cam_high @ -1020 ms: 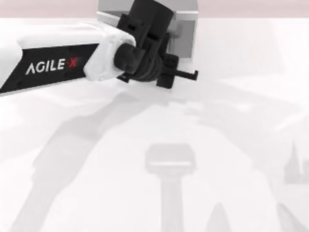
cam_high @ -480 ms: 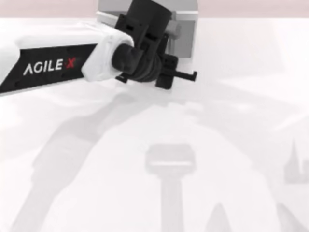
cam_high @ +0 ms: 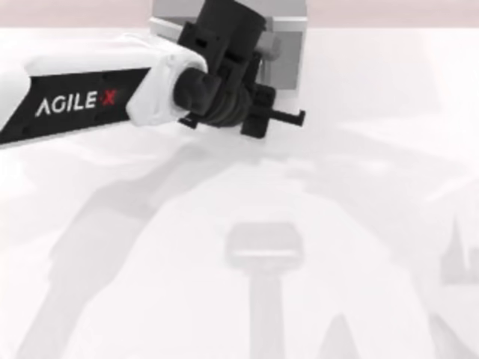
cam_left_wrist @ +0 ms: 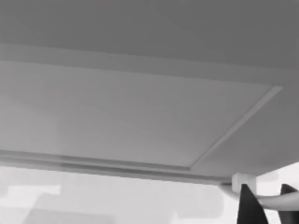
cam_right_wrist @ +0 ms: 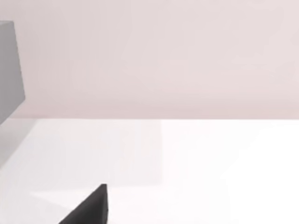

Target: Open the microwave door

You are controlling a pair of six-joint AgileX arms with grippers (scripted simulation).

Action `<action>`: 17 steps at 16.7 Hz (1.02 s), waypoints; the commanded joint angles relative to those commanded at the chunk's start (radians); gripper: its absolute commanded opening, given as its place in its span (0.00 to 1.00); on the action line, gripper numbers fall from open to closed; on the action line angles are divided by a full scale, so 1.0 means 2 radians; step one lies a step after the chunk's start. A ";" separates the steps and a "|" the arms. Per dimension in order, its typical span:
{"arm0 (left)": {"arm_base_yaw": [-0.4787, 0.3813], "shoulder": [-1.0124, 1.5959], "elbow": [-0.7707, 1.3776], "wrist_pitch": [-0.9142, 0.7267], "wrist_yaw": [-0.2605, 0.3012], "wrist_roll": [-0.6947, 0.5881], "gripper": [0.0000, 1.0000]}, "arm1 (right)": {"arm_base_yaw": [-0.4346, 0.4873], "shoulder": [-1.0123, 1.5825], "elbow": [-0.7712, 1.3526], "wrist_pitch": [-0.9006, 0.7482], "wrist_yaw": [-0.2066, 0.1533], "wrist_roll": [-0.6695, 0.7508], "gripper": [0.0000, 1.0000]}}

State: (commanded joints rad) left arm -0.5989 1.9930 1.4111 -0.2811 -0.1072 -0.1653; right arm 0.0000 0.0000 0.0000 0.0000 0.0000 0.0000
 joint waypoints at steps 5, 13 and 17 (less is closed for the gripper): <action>0.000 0.000 0.000 0.000 0.000 0.000 0.00 | 0.000 0.000 0.000 0.000 0.000 0.000 1.00; 0.000 -0.006 -0.008 0.003 0.010 0.008 0.00 | 0.000 0.000 0.000 0.000 0.000 0.000 1.00; 0.007 -0.014 -0.020 0.008 0.020 0.023 0.00 | 0.000 0.000 0.000 0.000 0.000 0.000 1.00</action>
State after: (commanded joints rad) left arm -0.5849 1.9652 1.3703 -0.2643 -0.0679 -0.1191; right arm 0.0000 0.0000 0.0000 0.0000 0.0000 0.0000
